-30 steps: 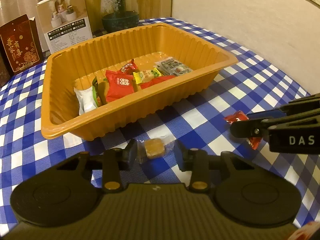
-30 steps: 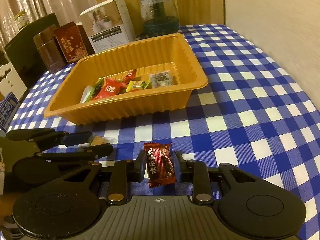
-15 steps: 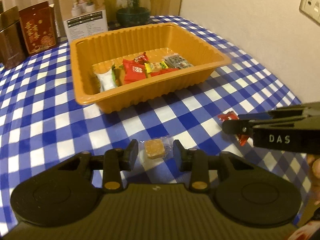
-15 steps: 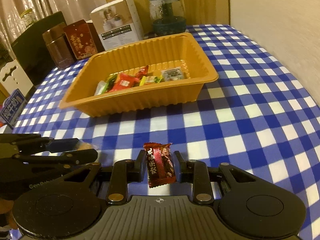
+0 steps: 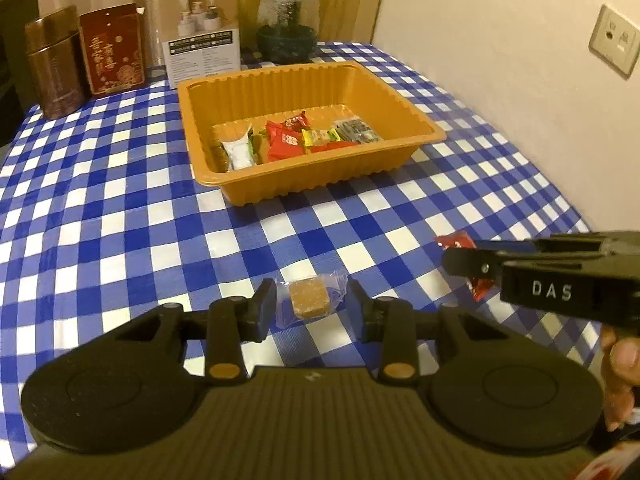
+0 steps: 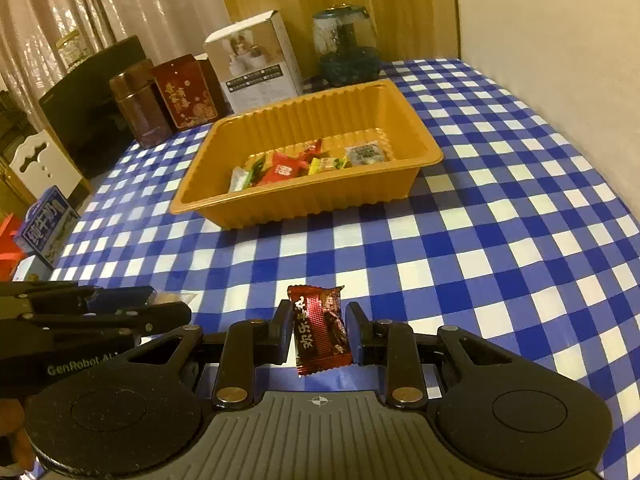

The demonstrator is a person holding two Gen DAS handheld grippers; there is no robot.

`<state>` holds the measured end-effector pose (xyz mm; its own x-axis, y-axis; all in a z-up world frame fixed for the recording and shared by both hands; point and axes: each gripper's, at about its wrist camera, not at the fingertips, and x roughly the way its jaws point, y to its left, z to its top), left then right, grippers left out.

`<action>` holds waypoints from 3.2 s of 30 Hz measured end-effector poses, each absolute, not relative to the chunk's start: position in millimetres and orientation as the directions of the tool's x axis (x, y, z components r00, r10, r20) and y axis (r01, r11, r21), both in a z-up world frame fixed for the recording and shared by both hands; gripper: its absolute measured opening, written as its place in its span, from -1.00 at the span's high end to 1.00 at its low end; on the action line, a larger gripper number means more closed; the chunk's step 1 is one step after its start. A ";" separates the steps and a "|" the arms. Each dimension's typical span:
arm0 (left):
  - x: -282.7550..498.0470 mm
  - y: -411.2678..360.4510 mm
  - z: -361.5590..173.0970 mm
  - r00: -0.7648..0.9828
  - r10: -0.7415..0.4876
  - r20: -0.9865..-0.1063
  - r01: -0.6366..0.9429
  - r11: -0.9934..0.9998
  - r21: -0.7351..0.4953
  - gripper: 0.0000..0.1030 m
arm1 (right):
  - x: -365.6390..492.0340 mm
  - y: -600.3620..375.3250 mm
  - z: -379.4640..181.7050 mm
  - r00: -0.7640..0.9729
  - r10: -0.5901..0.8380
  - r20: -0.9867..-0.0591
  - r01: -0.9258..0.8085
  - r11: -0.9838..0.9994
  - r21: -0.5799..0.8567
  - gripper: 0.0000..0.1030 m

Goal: Organize snacks
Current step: 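Grasp the clear-wrapped brown square candy with the left tool while the right tool holds its candy, then carry both held candies over the orange tray, then open the left tool, then the right tool, dropping both candies into the tray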

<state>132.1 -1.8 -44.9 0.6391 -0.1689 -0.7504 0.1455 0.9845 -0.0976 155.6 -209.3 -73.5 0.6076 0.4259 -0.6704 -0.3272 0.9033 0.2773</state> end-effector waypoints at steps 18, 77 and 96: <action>111.3 6.6 -5.1 0.685 -0.121 -0.718 0.046 0.991 -0.123 0.34 | 138.8 -210.0 -34.8 0.642 0.435 -0.631 -0.353 0.899 0.260 0.44; 262.6 16.5 10.8 0.705 -0.159 -0.691 0.115 0.987 -0.110 0.34 | 294.5 -176.6 -14.3 0.650 0.413 -0.638 -0.411 0.897 0.163 0.44; 308.9 20.0 -20.4 0.685 -0.157 -0.712 0.118 0.987 -0.105 0.33 | 340.9 -176.9 -35.2 0.620 0.419 -0.663 -0.366 0.902 0.228 0.44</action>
<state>308.9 20.0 -20.4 0.6846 -0.1573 -0.7118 0.1179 0.9875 -0.1048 340.9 -176.9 -35.2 0.6205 0.4194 -0.6626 -0.3659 0.9022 0.2285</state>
